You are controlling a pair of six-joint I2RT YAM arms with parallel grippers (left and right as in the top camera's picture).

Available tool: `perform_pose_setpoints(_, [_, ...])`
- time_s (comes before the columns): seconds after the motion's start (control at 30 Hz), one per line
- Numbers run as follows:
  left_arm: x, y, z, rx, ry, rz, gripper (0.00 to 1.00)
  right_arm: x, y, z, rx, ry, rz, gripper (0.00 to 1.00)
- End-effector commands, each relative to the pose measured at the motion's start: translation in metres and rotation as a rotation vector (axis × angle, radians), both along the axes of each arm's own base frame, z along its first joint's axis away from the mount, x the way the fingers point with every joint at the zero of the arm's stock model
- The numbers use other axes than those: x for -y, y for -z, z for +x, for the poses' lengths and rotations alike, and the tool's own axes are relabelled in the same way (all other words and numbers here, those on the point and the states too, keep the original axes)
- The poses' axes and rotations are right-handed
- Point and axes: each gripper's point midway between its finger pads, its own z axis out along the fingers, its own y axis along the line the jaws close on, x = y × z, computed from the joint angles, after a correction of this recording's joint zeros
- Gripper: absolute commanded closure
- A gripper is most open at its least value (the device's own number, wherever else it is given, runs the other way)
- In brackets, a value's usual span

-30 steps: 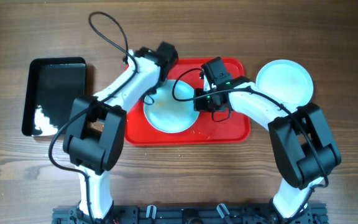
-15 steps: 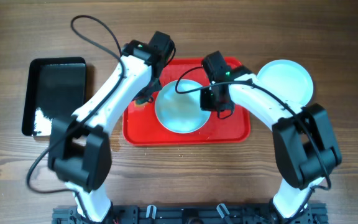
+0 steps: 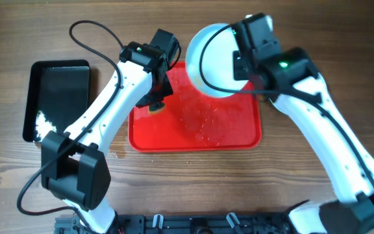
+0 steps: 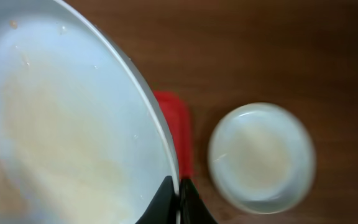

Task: Clean dirty plates on tray and stack at the side
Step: 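Lift the scrubbed plate with the right gripper and carry it right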

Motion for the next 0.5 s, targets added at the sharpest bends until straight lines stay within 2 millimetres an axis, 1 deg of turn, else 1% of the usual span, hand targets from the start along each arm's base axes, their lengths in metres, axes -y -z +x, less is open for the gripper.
perform_pose_setpoints(0.0, [0.002,0.001,-0.004,-0.016,0.026,-0.008,0.96,0.028,-0.038,-0.005,0.113,0.05,-0.241,0.96])
perform_pose_setpoints(0.17, [0.002,0.001,-0.004,-0.016,0.026,-0.008,0.96,0.023,-0.048,-0.009,0.146,0.033,-0.399,0.96])
perform_pose_setpoints(0.27, [0.002,0.001,-0.004,-0.017,0.026,-0.007,0.96,0.021,-0.056,-0.011,0.18,0.061,-0.51,0.96])
perform_pose_setpoints(0.37, [0.002,0.001,-0.004,-0.017,0.026,-0.007,0.96,0.018,-0.058,-0.014,0.189,0.066,-0.6,0.96])
perform_pose_setpoints(0.47, [0.002,0.001,-0.004,-0.017,0.026,-0.007,0.96,0.009,-0.058,-0.019,0.192,0.05,-0.675,0.96])
